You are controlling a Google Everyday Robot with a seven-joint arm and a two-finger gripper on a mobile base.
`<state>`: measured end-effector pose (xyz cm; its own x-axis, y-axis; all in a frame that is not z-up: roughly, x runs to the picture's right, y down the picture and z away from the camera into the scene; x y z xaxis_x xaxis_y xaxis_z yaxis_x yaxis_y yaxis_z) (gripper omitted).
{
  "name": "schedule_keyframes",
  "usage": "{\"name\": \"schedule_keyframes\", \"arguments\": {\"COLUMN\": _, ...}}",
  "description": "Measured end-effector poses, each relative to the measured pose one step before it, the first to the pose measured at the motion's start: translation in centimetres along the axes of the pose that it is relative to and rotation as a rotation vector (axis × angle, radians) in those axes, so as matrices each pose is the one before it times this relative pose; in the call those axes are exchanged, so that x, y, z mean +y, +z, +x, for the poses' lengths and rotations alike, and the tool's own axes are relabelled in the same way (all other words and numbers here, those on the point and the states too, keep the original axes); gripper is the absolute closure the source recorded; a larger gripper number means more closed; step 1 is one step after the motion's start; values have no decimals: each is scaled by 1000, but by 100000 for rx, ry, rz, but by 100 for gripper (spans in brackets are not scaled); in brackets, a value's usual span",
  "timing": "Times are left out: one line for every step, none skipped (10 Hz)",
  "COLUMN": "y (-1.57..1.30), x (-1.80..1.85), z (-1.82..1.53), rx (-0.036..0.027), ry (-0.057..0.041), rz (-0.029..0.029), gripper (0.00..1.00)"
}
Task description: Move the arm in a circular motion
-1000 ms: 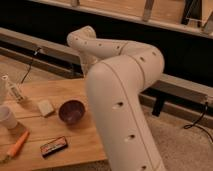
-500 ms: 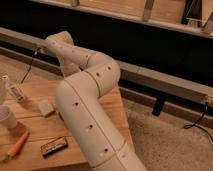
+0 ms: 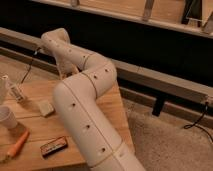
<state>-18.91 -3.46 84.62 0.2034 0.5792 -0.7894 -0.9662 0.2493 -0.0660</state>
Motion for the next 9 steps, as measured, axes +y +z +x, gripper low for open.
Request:
{"name": "schedule_keyframes", "arguments": {"y": -12, "x": 64, "z": 158, "rx": 250, "ry": -687, "rz": 39, "gripper": 35}}
{"name": "schedule_keyframes", "arguments": {"y": 16, "x": 413, "z": 231, "rx": 423, "ry": -1293, "rz": 32, "gripper": 35}}
{"name": "schedule_keyframes", "arguments": {"y": -262, "x": 1308, "z": 787, "rx": 894, "ry": -4364, "rz": -47, "gripper": 35}}
{"name": "schedule_keyframes", "arguments": {"y": -185, "x": 2514, "z": 1557, "rx": 2073, "ry": -8631, "rz": 311, "gripper": 35}}
{"name": "schedule_keyframes", "arguments": {"y": -171, "x": 2819, "z": 1737, "rx": 2320, "ry": -9545, "rz": 164, "gripper": 35}}
{"name": "schedule_keyframes", "arguments": {"y": -68, "x": 3458, "z": 1941, "rx": 2698, "ry": -11061, "rz": 291, "gripper": 35}}
{"name": "schedule_keyframes", "arguments": {"y": 57, "x": 3074, "z": 1732, "rx": 2539, "ry": -10103, "rz": 508, "gripper": 35}}
{"name": "schedule_keyframes", "arguments": {"y": 147, "x": 3257, "z": 1783, "rx": 2937, "ry": -10030, "rz": -523, "gripper": 35}}
{"name": "schedule_keyframes", "arguments": {"y": 245, "x": 2533, "z": 1567, "rx": 2855, "ry": -7977, "rz": -568, "gripper": 35}}
